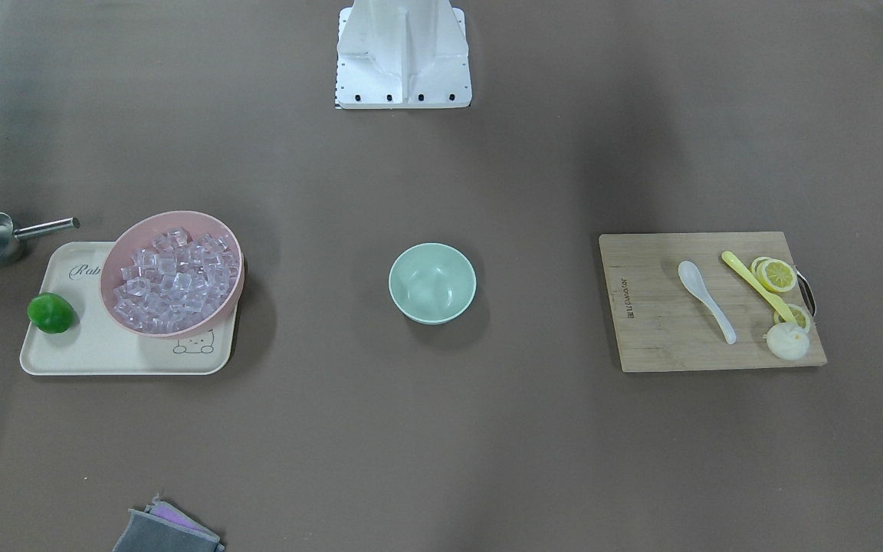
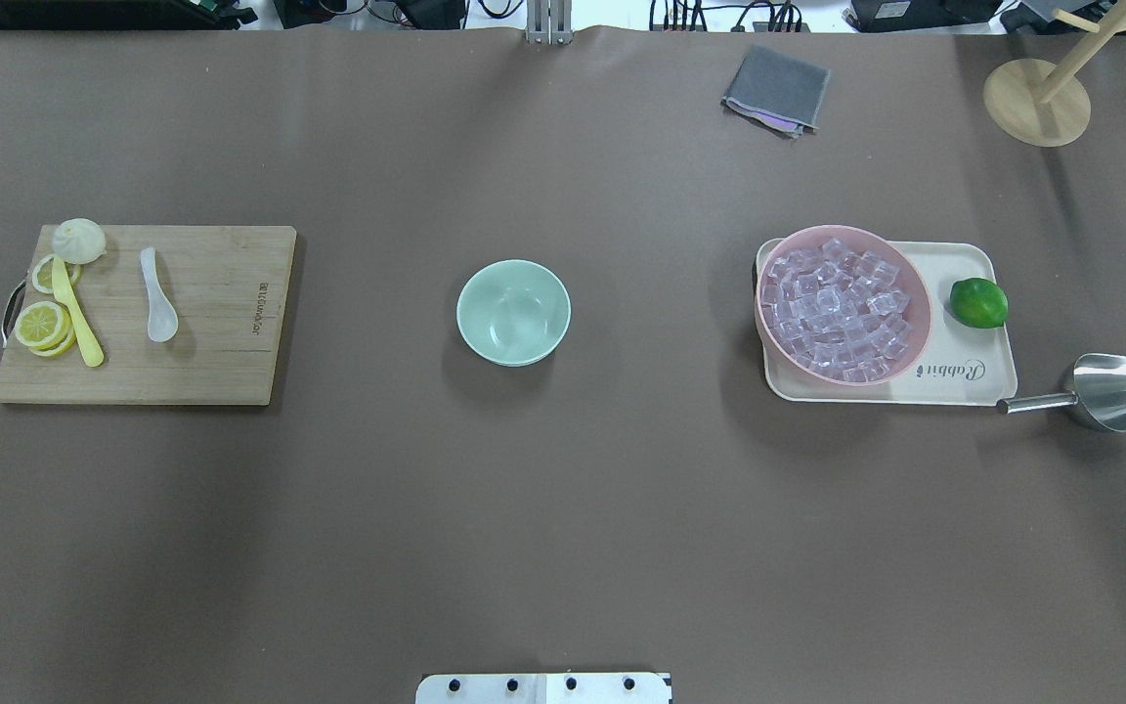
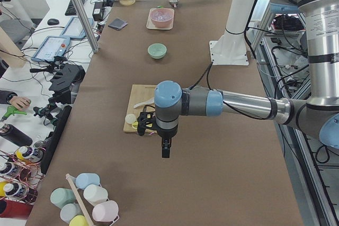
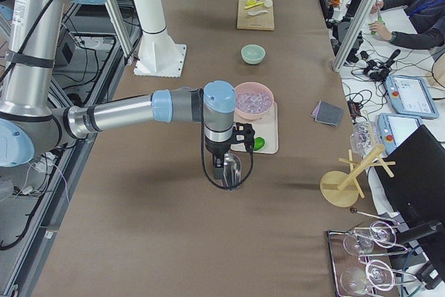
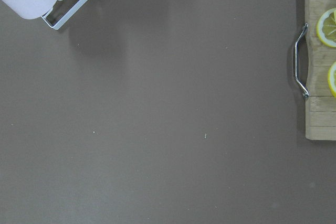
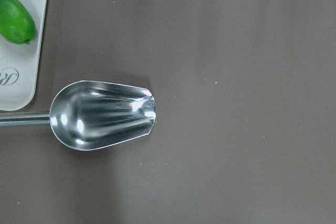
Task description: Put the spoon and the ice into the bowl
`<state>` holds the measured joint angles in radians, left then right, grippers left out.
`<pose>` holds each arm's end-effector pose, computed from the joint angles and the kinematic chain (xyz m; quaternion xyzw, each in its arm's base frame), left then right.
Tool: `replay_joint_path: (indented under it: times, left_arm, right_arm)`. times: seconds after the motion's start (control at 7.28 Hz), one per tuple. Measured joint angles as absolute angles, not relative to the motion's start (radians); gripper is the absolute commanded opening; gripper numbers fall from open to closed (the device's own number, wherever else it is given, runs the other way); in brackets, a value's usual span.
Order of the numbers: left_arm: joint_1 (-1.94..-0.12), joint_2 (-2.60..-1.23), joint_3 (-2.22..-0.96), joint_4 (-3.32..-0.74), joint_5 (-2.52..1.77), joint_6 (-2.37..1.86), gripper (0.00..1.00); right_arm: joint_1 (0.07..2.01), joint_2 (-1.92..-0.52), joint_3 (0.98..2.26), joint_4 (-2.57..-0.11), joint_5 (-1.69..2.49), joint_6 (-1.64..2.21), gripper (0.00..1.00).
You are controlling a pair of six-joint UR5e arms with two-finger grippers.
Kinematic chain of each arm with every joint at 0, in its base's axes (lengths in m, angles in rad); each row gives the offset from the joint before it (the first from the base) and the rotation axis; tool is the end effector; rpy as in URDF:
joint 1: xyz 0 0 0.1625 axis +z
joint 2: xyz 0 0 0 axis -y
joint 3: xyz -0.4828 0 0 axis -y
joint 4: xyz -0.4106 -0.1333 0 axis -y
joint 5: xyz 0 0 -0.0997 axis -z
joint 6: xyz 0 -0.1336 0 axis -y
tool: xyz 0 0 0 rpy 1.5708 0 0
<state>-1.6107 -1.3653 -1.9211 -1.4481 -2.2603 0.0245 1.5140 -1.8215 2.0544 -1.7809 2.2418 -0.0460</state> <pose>-0.0646 -0.4075 0.6767 0.0213 0.3374 -0.0035 0.9411 0.0285 -0.3840 0.6378 0.0090 -0.3293 -0.0523 0.9427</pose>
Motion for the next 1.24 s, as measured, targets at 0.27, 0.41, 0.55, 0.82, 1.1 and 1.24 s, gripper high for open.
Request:
replay_joint_path:
  times: [0.27,0.41,0.55,0.82,1.1,1.24]
  left_arm:
    - [-1.61,-1.365,-1.919,-1.485,-2.257,0.025,0.99]
    - [-1.609,-1.372,-1.919,-1.499,-2.254,0.025,0.99]
    - [-1.609,-1.388,-1.92,-1.505,-2.251,0.024,0.99]
    - [-1.609,-1.428,-1.921,-1.523,-2.251,0.022,0.99]
    - [-1.61,-1.445,-1.906,-1.673,-2.254,0.017,0.99]
    - [-1.61,-1.448,-1.881,-1.795,-2.253,0.014,0.99]
  right_arm:
    - [1.514,-1.822,2.054,-1.781,2.247,-0.046,1.0]
    - [1.513,-1.821,2.055,-1.774,2.261,-0.045,1.0]
    - [1.513,-1.82,2.055,-1.736,2.278,-0.045,1.0]
    - [1.513,-1.822,2.041,-1.568,2.297,-0.04,1.0]
    - [1.514,-1.819,2.04,-1.39,2.302,-0.026,1.0]
    - [1.506,-1.81,2.04,-1.309,2.303,-0.012,1.0]
